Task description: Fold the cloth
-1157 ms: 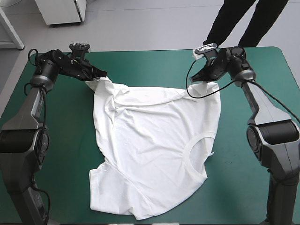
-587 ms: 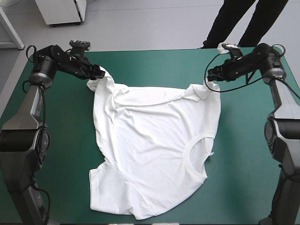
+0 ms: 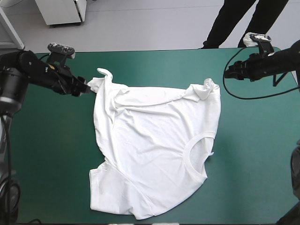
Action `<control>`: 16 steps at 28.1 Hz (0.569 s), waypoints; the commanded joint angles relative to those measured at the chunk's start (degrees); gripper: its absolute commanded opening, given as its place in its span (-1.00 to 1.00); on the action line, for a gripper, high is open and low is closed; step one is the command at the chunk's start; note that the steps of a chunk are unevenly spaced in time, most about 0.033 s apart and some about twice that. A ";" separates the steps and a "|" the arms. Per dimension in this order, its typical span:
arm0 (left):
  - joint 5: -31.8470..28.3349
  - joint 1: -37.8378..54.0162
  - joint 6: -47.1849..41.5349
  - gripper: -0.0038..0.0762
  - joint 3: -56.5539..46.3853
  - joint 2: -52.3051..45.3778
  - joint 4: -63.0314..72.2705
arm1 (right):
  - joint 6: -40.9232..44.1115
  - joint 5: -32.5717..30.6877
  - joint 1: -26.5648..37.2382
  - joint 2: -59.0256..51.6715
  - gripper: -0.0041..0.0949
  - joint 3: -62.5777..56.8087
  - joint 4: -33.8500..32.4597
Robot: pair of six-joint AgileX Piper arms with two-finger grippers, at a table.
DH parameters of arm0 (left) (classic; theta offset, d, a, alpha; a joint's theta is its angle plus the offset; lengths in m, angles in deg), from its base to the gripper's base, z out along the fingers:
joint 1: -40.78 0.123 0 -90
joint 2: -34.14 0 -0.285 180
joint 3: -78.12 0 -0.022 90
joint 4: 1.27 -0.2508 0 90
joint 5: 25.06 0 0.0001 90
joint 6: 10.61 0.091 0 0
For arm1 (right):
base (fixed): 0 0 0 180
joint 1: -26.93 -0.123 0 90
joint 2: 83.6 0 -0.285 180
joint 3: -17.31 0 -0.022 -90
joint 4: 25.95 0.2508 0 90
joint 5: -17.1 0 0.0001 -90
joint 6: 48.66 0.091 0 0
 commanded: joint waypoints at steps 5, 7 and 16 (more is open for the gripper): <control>-3.33 -1.63 -1.82 0.25 -18.16 -18.34 -0.81 | 5.50 4.45 -5.91 -20.23 0.06 -17.85 -15.06; -3.33 -3.19 -1.97 0.25 -23.50 -21.23 -2.90 | 6.83 5.13 -9.04 -24.34 0.06 -23.76 -19.46; -4.22 -11.78 -2.90 0.25 -40.97 -23.92 -3.13 | 15.41 1.44 -18.72 -36.63 0.07 -42.60 -28.08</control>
